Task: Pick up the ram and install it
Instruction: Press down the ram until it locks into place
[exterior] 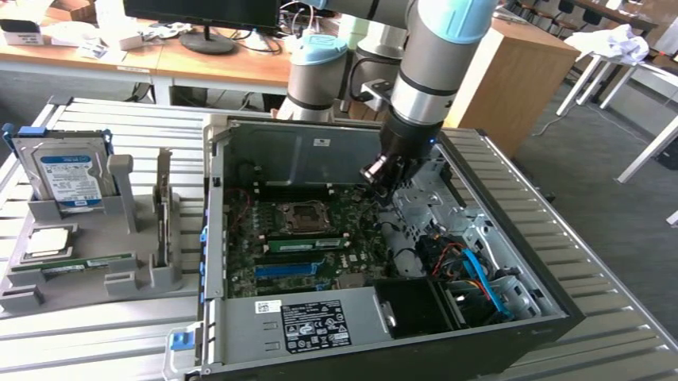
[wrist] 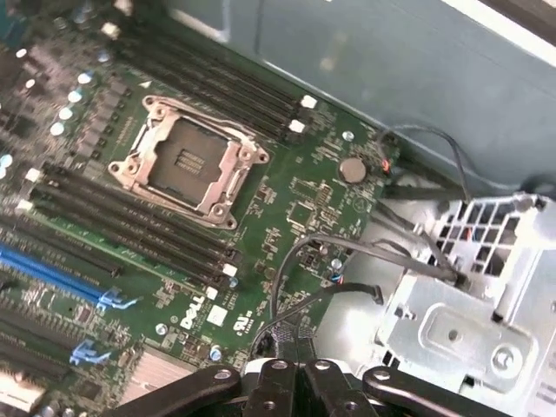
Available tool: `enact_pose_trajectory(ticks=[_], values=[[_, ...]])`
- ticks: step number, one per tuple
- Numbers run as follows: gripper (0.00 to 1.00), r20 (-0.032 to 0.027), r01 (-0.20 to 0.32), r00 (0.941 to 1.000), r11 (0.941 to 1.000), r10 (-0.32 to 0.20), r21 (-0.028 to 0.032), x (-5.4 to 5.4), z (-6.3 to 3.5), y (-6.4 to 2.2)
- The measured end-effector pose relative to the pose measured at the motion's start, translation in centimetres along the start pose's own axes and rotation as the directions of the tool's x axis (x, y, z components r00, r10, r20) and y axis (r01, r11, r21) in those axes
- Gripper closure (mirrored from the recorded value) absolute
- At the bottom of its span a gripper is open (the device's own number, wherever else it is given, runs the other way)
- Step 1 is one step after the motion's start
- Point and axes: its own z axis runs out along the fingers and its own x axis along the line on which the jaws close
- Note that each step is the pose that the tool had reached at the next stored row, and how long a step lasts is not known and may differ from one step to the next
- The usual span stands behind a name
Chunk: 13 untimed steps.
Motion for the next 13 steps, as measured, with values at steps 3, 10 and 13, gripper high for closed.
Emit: enact_pose_trajectory(ticks=[3,10,13], values=[[0.90,0.0015,-0.050,0.9988,0.9988,0.050,0.0058,0.00,0.01,0.00],[0.90,0.0061,-0.161,0.9870,0.9868,0.161,0.0184,0.00,0.03,0.00],[0.90,0.0086,-0.210,0.9777,0.9774,0.210,0.0238,0.00,0.04,0.00]])
